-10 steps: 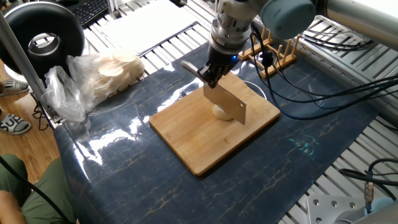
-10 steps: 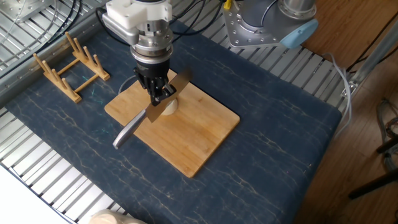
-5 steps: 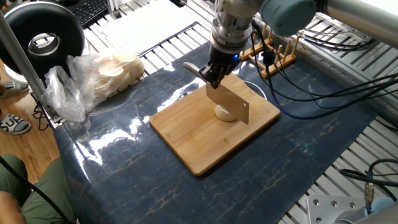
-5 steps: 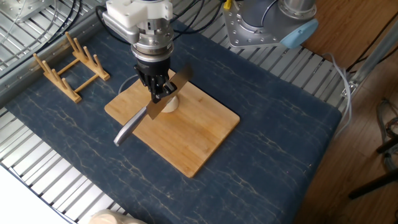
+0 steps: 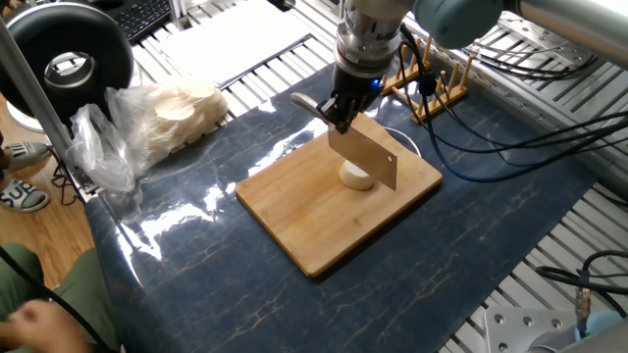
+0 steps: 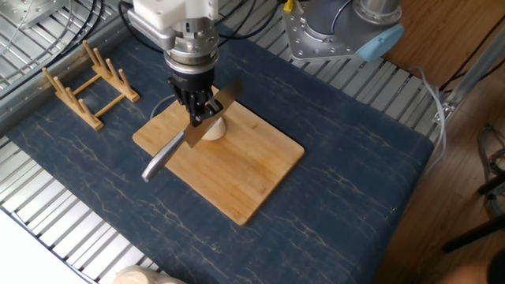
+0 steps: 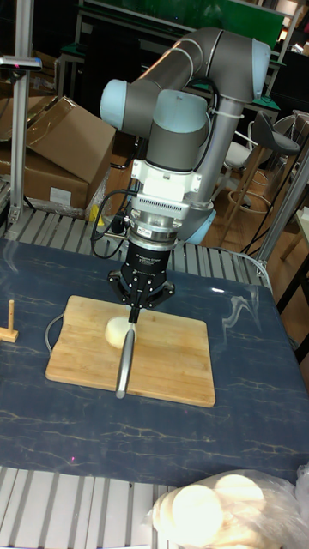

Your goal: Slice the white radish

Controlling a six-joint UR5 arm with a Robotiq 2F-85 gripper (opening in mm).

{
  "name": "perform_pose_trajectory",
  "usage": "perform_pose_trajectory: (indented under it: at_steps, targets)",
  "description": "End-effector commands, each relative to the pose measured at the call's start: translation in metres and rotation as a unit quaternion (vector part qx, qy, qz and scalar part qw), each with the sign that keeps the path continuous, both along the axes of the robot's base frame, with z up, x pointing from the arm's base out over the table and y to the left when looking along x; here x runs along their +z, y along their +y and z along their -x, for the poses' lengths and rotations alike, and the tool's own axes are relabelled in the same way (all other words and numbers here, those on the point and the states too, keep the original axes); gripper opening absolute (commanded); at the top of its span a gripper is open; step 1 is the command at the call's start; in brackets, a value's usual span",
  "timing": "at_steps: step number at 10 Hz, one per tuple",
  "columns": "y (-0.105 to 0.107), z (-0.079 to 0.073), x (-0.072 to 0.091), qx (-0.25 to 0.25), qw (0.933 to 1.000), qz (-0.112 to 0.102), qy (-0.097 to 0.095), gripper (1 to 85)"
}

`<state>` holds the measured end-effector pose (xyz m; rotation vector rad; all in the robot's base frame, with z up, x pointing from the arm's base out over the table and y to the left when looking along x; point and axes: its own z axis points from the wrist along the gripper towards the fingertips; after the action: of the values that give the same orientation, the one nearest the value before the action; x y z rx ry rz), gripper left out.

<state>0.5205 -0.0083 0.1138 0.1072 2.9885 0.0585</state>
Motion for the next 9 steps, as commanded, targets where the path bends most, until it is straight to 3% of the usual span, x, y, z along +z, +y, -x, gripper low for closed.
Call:
perform_pose_trajectory:
  at_steps: [1, 3, 9]
  targets:
    - [0.003, -0.007, 0.005, -0.001, 0.9999, -0.008, -0.008, 1.0]
    - [0.002, 0.000, 0.008, -0.005, 1.0000, -0.004, 0.000, 1.0]
    - [0.001, 0.015, 0.007, -0.021, 0.9997, -0.007, -0.013, 1.0]
